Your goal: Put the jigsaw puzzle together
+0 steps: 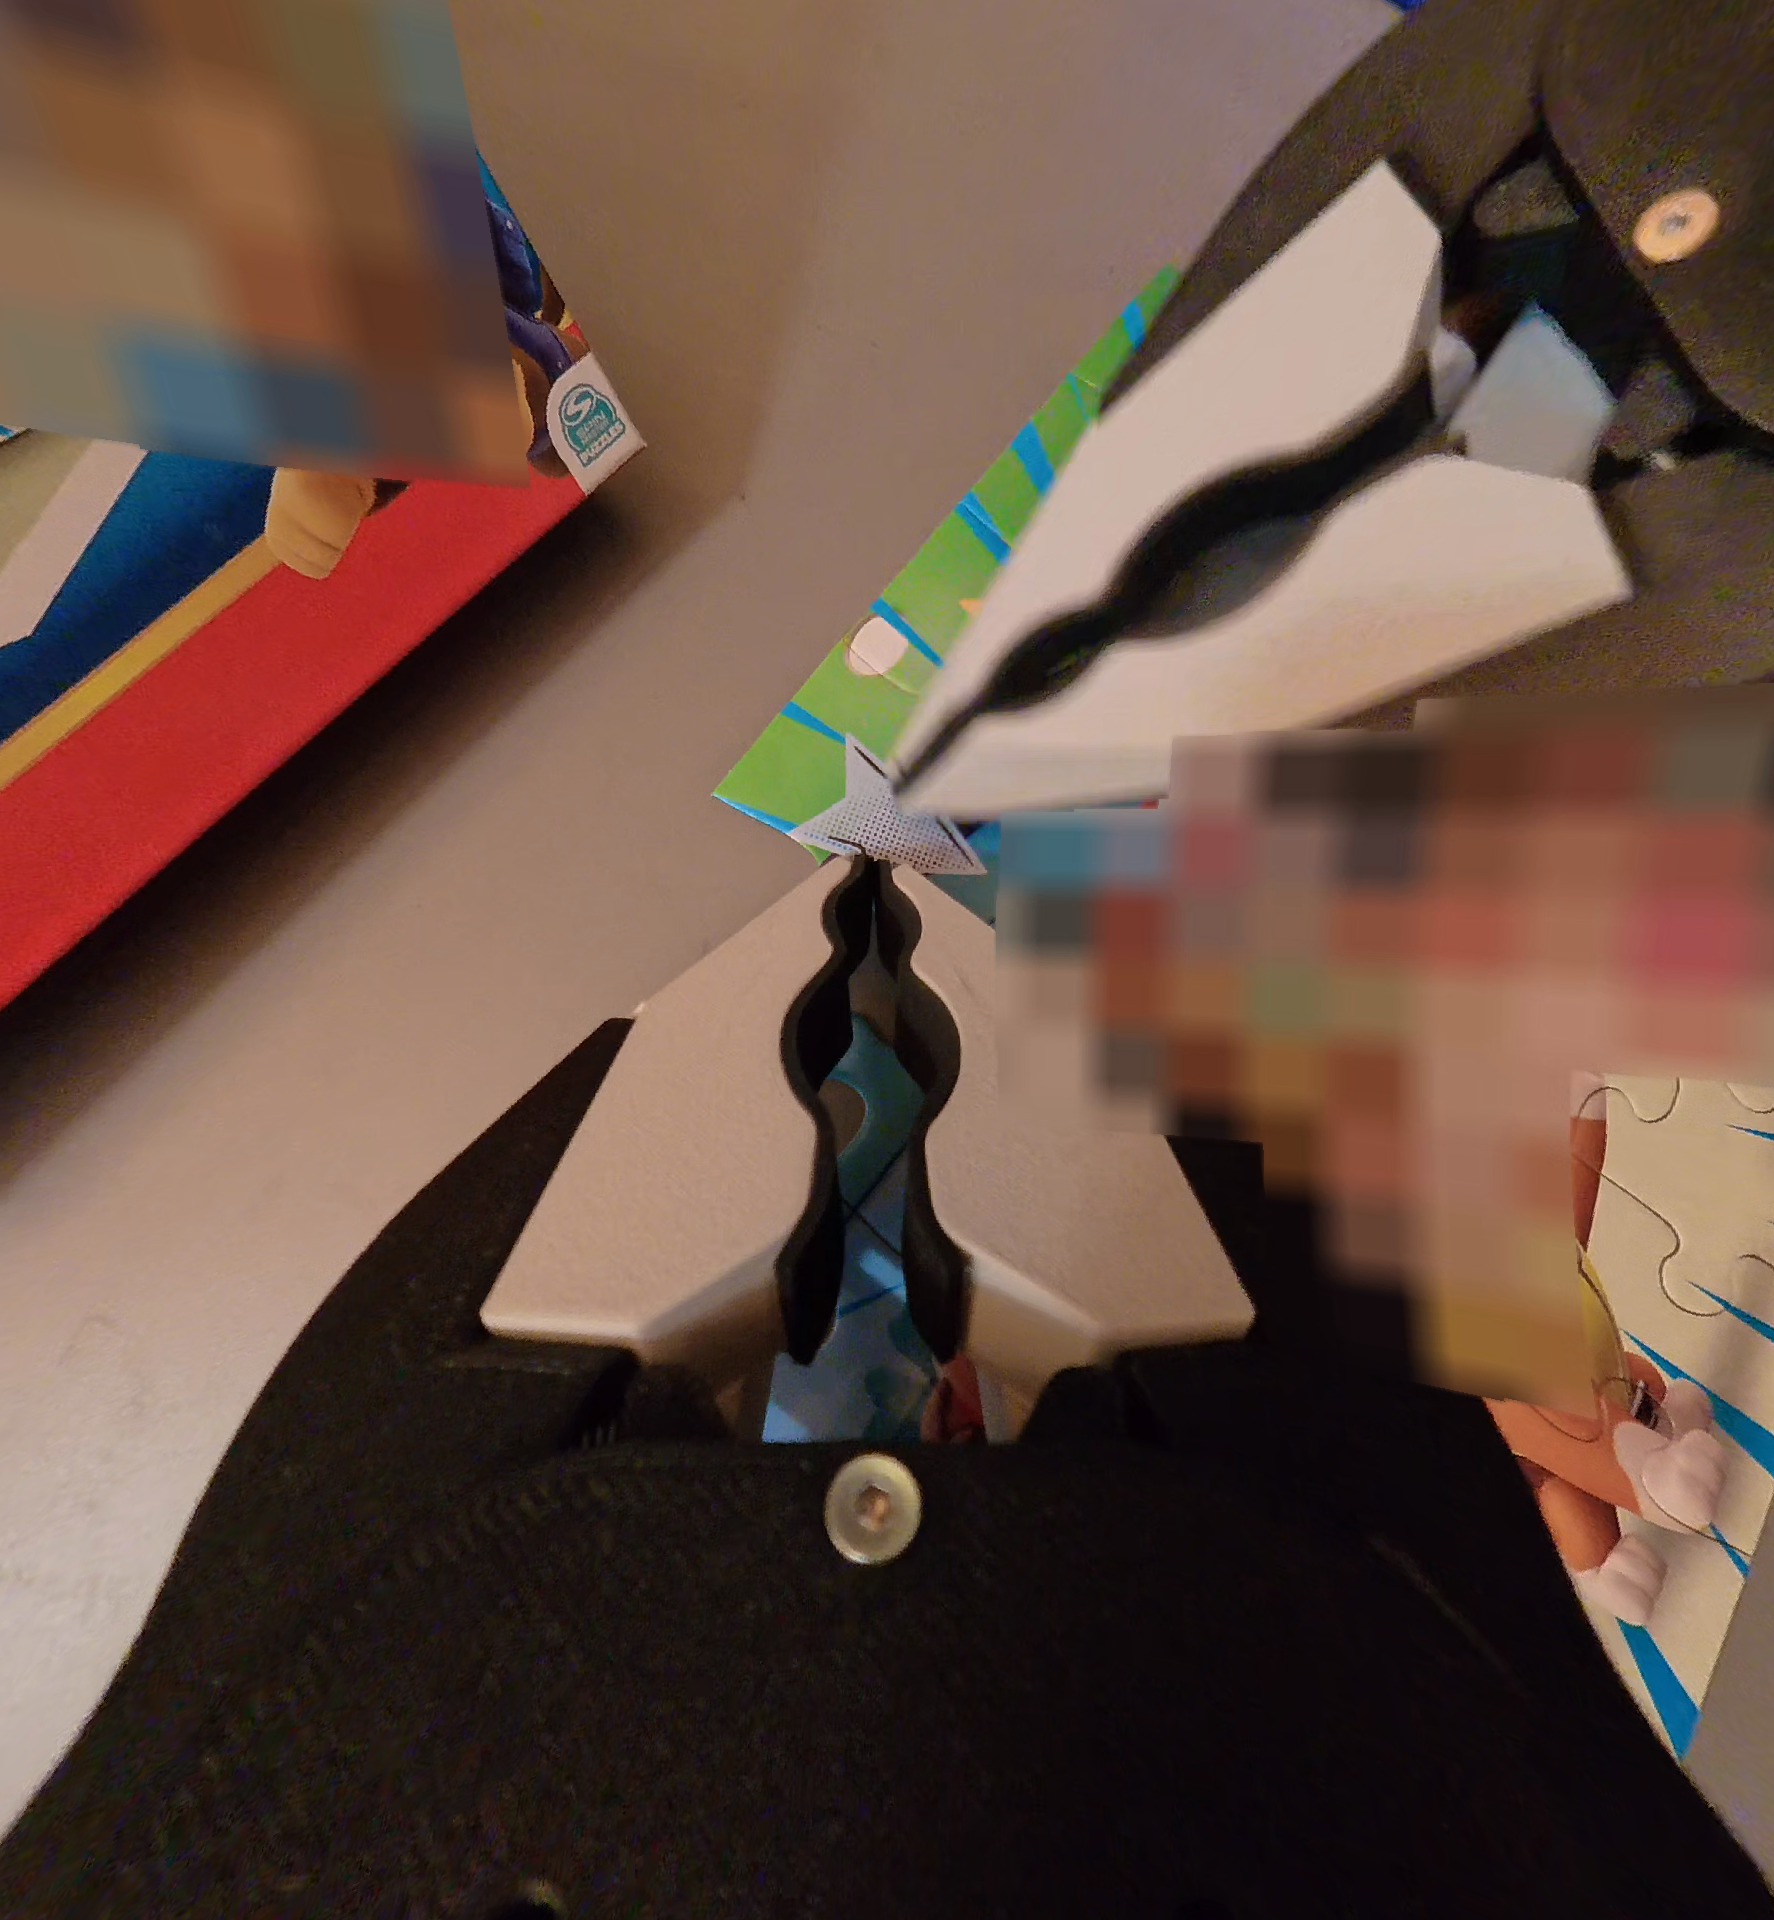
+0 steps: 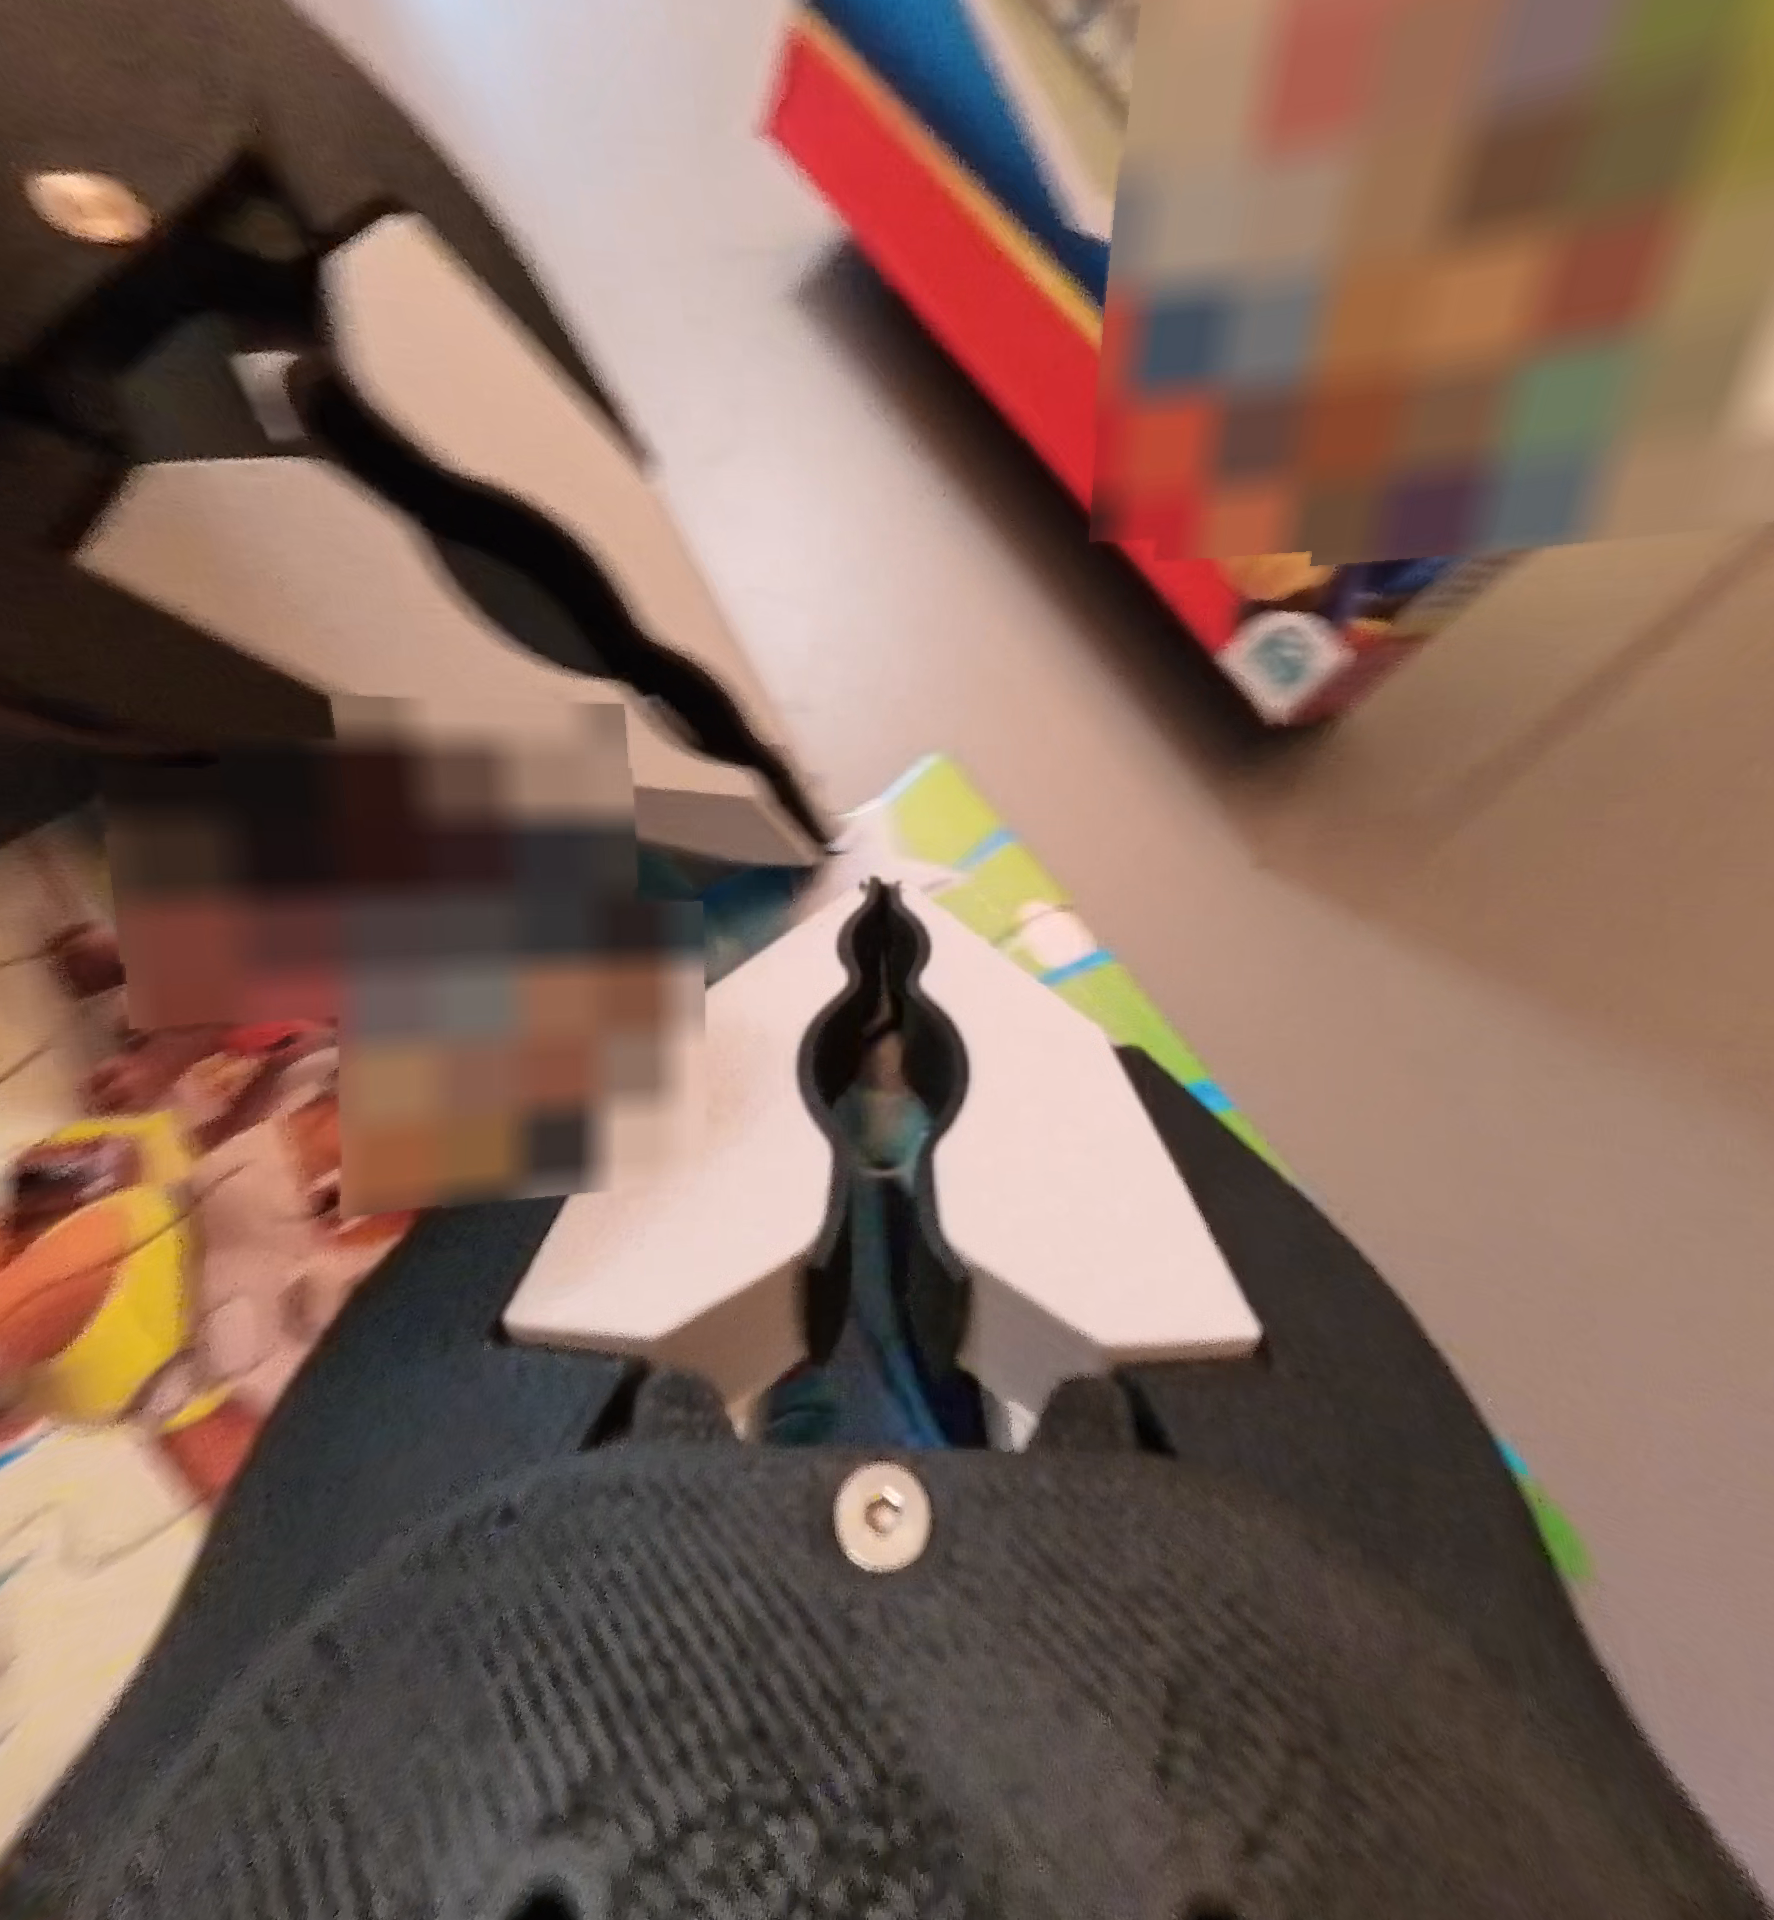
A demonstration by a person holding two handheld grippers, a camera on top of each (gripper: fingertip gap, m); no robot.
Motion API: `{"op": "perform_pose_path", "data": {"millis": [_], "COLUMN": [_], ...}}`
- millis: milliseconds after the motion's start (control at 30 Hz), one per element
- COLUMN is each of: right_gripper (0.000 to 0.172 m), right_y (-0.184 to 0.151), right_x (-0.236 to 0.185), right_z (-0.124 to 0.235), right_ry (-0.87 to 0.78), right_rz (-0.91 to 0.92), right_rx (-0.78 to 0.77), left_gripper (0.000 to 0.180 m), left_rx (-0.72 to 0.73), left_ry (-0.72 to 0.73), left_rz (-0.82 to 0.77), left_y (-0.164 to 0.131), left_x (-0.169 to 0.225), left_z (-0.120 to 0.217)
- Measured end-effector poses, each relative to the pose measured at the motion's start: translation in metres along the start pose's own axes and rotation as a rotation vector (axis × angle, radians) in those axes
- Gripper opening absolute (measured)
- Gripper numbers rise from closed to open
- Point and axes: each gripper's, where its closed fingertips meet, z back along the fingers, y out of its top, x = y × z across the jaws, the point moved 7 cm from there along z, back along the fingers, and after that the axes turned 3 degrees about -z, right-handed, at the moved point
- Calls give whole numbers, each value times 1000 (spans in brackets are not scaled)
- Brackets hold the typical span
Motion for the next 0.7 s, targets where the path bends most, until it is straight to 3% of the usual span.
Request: {"op": "perform_pose_path", "data": {"millis": [100,233,400,500,600,700], "right_gripper": [0,0,0,0,0,0], "right_y": [-3,-6,-19,-21,-13,-14], "right_x": [-19,1,20,28,22,18], "right_z": [2,8,27,32,27,19], "right_ry": [170,-9,7,-69,-37,-65], "right_rz": [19,23,-118,-115,-128,-71], "right_rx": [-28,-17,-48,-14,38,-9], "left_gripper": [0,0,0,0,0,0], "left_rx": [-1,-2,-2,3,34,10], "left_ry": [6,9,7,8,18,16], "left_rz": [-6,-8,-6,-10,-18,-11], "left_y": [0,0,-1,-1,2,0], "left_x": [0,1,0,1,1,0], "left_z": [0,0,0,1,4,2]}}
